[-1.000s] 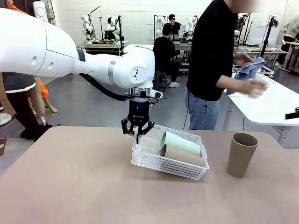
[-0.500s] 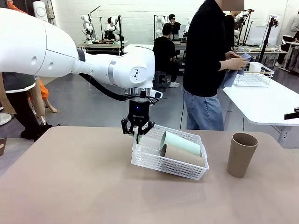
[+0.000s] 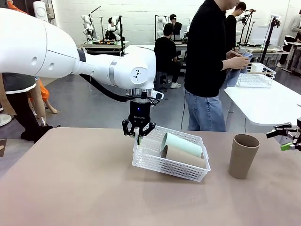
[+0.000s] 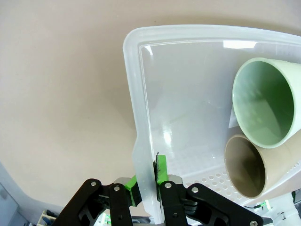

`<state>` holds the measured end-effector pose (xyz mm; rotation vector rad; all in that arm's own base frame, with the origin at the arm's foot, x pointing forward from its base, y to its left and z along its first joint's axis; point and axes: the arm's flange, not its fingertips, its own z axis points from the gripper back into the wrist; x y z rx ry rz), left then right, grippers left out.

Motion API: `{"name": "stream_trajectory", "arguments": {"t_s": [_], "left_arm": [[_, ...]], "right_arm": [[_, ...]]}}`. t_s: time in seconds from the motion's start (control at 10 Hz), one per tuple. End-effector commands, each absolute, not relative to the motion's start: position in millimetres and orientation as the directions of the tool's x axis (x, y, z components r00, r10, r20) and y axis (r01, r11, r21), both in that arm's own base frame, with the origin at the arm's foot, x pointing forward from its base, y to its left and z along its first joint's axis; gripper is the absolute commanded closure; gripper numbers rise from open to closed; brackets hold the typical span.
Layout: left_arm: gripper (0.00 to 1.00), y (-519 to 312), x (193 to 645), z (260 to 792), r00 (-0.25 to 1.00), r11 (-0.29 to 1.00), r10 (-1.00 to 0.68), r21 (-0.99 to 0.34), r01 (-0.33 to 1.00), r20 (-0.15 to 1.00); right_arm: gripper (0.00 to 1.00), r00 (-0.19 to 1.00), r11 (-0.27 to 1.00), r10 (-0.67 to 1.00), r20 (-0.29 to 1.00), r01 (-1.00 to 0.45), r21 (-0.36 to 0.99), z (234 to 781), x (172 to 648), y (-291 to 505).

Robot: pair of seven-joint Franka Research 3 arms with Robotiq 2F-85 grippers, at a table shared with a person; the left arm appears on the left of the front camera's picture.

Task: Clean and organize the cups into the basket.
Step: Pick up the Reusable plastic cup from the right side of the table and stack it inside the Organizing basket in the center of the table.

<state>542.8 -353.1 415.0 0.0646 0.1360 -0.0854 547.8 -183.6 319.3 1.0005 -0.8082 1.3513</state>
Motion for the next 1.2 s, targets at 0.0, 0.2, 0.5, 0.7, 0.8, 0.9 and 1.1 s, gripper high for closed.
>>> {"name": "stream_trajectory", "arguments": {"t_s": [0.0, 0.2, 0.5, 0.7, 0.8, 0.9, 1.1], "left_arm": [[1.0, -351.9, 542.1, 416.3, 0.987, 0.994, -0.08, 0.059, 0.089, -0.137], [1.0, -351.9, 542.1, 416.3, 0.987, 0.994, -0.08, 0.059, 0.089, -0.137], [1.0, -351.9, 542.1, 416.3, 0.987, 0.994, -0.08, 0.059, 0.089, -0.137], [1.0, -351.9, 542.1, 416.3, 0.987, 0.994, -0.08, 0.059, 0.089, -0.137], [1.0, -351.9, 542.1, 416.3, 0.987, 0.994, -0.08, 0.059, 0.089, -0.137], [1.0, -351.9, 542.1, 416.3, 0.987, 0.994, -0.08, 0.059, 0.089, -0.137], [1.0, -351.9, 542.1, 416.3, 0.987, 0.994, -0.08, 0.059, 0.089, -0.137]], "right_arm": [[0.0, 0.104, -0.059, 0.439, 0.892, -0.988, 0.145, 302.5, 552.8, -179.0], [0.0, 0.137, -0.053, 0.437, 0.889, -0.983, 0.177, 296.4, 558.7, -168.1], [0.0, 0.113, -0.061, 0.423, 0.899, -0.986, 0.153, 290.9, 552.6, -173.5], [0.0, 0.113, -0.061, 0.423, 0.899, -0.986, 0.153, 290.9, 552.6, -173.5], [0.0, 0.127, -0.046, 0.424, 0.897, -0.986, 0.162, 292.3, 554.2, -173.5], [0.0, 0.055, -0.111, 0.464, 0.884, -0.987, 0.12, 279.1, 552.1, -161.1], [0.0, -0.016, -0.196, 0.486, 0.874, -0.976, 0.091, 268.0, 536.3, -144.3]]}}
